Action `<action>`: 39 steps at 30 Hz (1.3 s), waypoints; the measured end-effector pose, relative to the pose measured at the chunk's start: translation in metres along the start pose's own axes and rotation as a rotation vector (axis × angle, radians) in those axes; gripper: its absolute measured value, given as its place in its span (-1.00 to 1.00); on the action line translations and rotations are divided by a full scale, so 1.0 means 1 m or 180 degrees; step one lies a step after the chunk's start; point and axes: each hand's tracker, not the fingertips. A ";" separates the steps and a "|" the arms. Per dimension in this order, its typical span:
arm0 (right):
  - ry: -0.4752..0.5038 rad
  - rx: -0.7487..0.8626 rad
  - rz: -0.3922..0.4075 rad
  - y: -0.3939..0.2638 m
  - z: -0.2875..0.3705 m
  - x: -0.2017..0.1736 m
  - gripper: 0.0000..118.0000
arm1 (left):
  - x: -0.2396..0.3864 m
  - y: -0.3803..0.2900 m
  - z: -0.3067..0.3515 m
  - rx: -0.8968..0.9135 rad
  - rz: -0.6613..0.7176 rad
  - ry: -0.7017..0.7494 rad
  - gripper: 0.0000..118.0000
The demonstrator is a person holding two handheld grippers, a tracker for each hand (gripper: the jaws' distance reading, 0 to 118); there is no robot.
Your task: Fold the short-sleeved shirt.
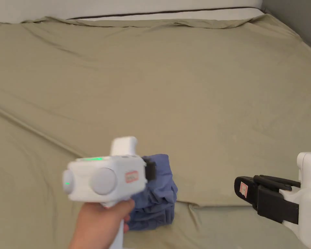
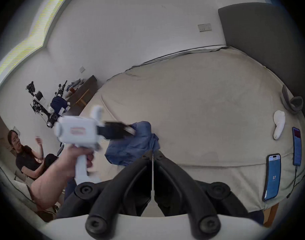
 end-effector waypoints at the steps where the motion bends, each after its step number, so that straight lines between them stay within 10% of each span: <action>1: 0.0006 -0.0014 0.0005 0.000 0.000 -0.001 -0.94 | 0.012 -0.015 -0.015 -0.0100 -0.0083 -0.0122 -0.92; 11: 0.0428 0.0042 0.0047 0.008 -0.015 0.006 -0.94 | 0.040 -0.074 -0.015 -0.0444 -0.0142 -0.0303 -0.94; 17: 0.1623 -0.0223 -0.0868 0.013 -0.098 0.035 -0.94 | -0.027 -0.053 0.103 0.0196 0.0407 -0.0730 -0.94; 23: 0.0861 -0.1294 -0.0763 -0.025 -0.210 0.034 -0.94 | -0.117 -0.049 0.130 0.0362 0.0909 -0.0148 -0.91; 24: 0.0532 -0.1509 -0.0757 -0.033 -0.222 0.036 -0.94 | -0.126 -0.049 0.125 0.0345 0.1015 -0.0191 -0.70; 26: 0.0896 -0.1279 -0.1069 -0.042 -0.225 0.042 -0.94 | -0.133 -0.050 0.114 0.0339 0.1136 -0.0298 0.88; 28: 0.0967 -0.1253 -0.1256 -0.039 -0.223 0.049 -0.94 | -0.122 -0.048 0.096 0.0185 0.1086 -0.0301 1.00; 37: 0.1037 -0.1249 -0.1293 -0.043 -0.220 0.055 -0.94 | -0.075 -0.047 0.013 -0.0500 0.0301 0.0163 0.96; 39: 0.1042 -0.1264 -0.1325 -0.042 -0.217 0.055 -0.94 | -0.074 -0.049 0.014 -0.0421 0.0504 -0.0045 0.34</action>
